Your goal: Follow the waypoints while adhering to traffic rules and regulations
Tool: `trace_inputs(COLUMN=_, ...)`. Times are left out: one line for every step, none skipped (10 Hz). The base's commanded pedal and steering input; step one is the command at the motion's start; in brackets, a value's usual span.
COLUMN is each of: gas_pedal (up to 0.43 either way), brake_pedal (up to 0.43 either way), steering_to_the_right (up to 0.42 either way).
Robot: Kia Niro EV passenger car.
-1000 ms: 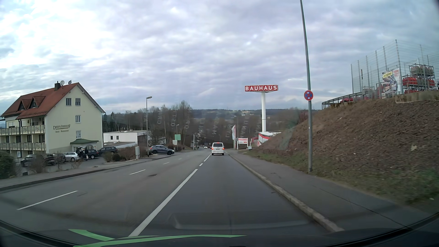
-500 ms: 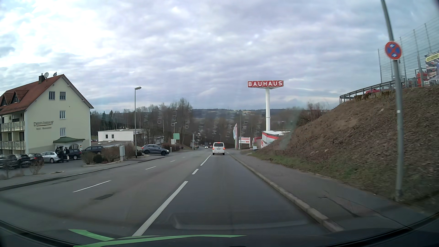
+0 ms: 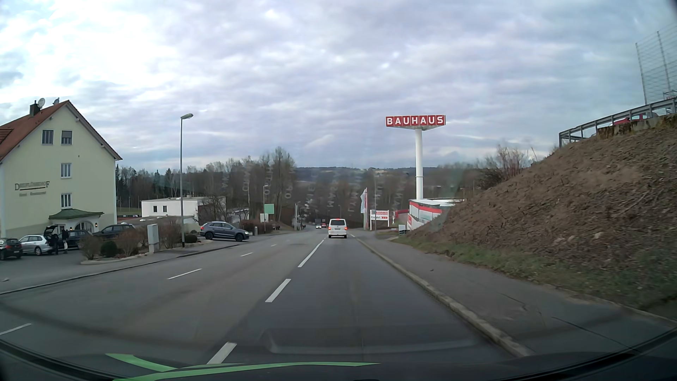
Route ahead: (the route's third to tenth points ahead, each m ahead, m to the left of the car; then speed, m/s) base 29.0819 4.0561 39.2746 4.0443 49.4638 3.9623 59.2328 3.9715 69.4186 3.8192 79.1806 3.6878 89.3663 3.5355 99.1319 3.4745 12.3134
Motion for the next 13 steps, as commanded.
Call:
trace_inputs(gas_pedal=0.000, brake_pedal=0.128, steering_to_the_right=0.000)
trace_inputs(gas_pedal=0.000, brake_pedal=0.128, steering_to_the_right=0.001)
trace_inputs(gas_pedal=0.000, brake_pedal=0.128, steering_to_the_right=0.001)
trace_inputs(gas_pedal=0.000, brake_pedal=0.128, steering_to_the_right=0.001)
trace_inputs(gas_pedal=0.000, brake_pedal=0.128, steering_to_the_right=0.001)
trace_inputs(gas_pedal=0.000, brake_pedal=0.128, steering_to_the_right=0.001)
trace_inputs(gas_pedal=0.000, brake_pedal=0.128, steering_to_the_right=0.001)
trace_inputs(gas_pedal=0.000, brake_pedal=0.128, steering_to_the_right=0.001)
trace_inputs(gas_pedal=0.000, brake_pedal=0.134, steering_to_the_right=0.001)
trace_inputs(gas_pedal=0.000, brake_pedal=0.128, steering_to_the_right=0.001)
trace_inputs(gas_pedal=0.000, brake_pedal=0.128, steering_to_the_right=0.001)
trace_inputs(gas_pedal=0.000, brake_pedal=0.128, steering_to_the_right=0.001)
trace_inputs(gas_pedal=0.000, brake_pedal=0.134, steering_to_the_right=0.001)
